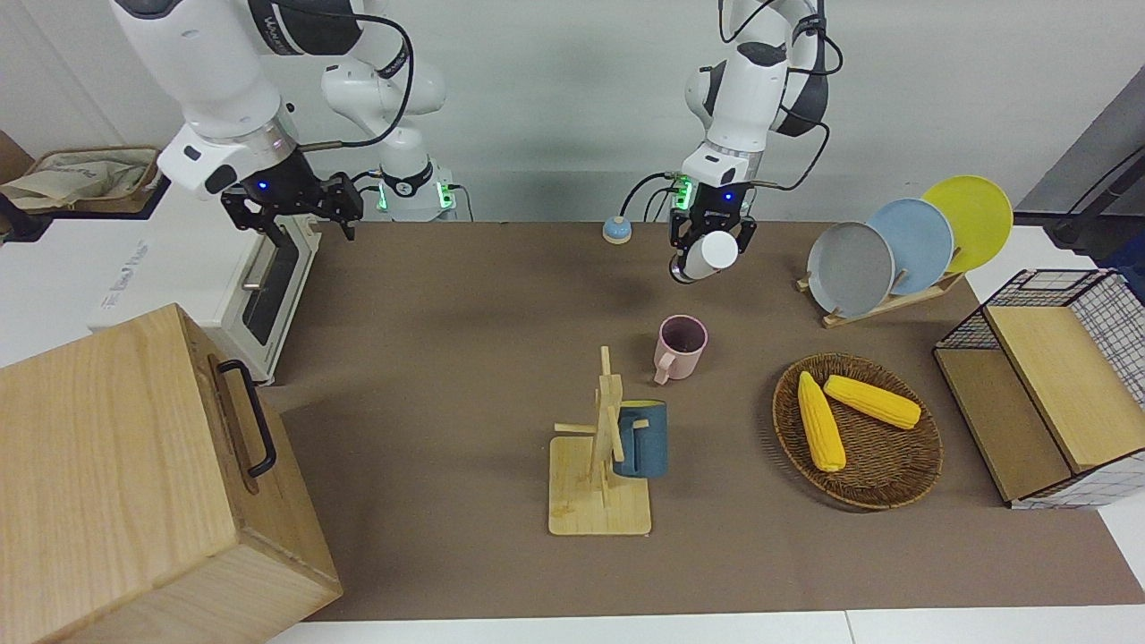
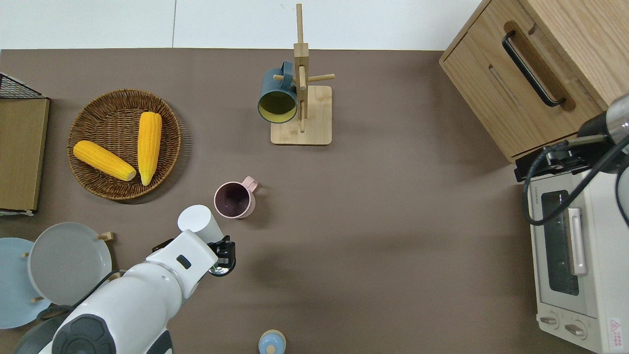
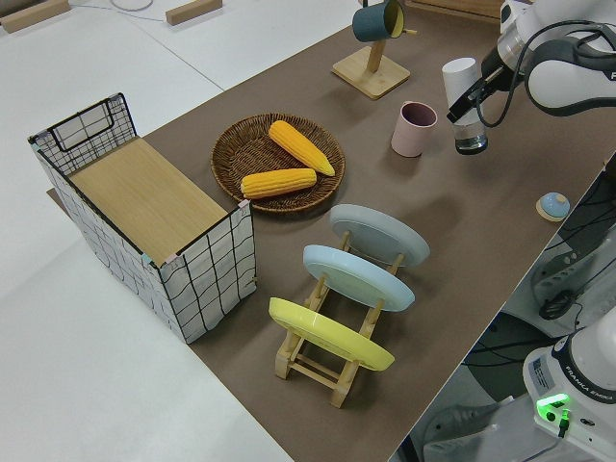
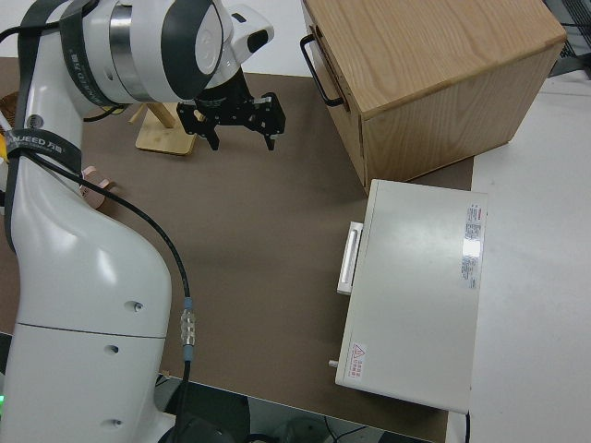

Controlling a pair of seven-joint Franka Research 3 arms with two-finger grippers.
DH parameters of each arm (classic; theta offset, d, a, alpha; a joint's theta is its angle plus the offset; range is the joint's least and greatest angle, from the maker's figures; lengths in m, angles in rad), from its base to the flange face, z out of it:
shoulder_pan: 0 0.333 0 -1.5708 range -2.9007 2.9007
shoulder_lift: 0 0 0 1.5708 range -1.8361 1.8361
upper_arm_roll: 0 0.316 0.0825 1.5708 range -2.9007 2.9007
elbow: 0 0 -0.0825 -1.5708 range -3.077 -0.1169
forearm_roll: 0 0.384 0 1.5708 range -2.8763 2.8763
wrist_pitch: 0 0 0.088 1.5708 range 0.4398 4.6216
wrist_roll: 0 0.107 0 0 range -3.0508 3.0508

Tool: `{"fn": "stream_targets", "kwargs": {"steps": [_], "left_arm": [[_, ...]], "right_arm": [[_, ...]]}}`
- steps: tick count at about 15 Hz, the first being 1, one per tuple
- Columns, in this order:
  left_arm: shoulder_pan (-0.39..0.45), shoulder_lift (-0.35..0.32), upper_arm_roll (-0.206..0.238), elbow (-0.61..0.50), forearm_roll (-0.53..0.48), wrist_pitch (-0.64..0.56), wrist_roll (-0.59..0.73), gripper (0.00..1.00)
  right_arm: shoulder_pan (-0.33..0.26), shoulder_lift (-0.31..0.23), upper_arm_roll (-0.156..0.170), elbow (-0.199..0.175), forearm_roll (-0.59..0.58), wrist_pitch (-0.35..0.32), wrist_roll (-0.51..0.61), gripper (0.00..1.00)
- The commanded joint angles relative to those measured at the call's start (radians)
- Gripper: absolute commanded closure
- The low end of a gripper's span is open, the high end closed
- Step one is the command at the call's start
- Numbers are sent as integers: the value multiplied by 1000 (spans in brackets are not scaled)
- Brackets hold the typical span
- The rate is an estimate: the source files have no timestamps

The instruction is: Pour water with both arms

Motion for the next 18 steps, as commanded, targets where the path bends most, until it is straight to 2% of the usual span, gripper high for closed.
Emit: {"fn": "stream_targets", "kwargs": {"steps": [1,7,13,15,18], "left_arm": [[-31,42,-14,-1,-28,63,-8,1000],[-22,74,-14,27,-11,-29,12,1000],[1,187,0,171,40,-220,12,1000],[10,241,3,243,61,-318,9,1000],[23,278,3,301,78,-389,4,1000]], "right_arm": [[-30,-31,21,-29,-2,-19,-21,9],[-28,-31,23,-26,4,-8,-21,9],[-16,-31,26,-26,30,-8,-21,9],[-16,-31,26,-26,33,-8,-21,9],[-16,-31,26,-26,33,-8,-21,9]]}}
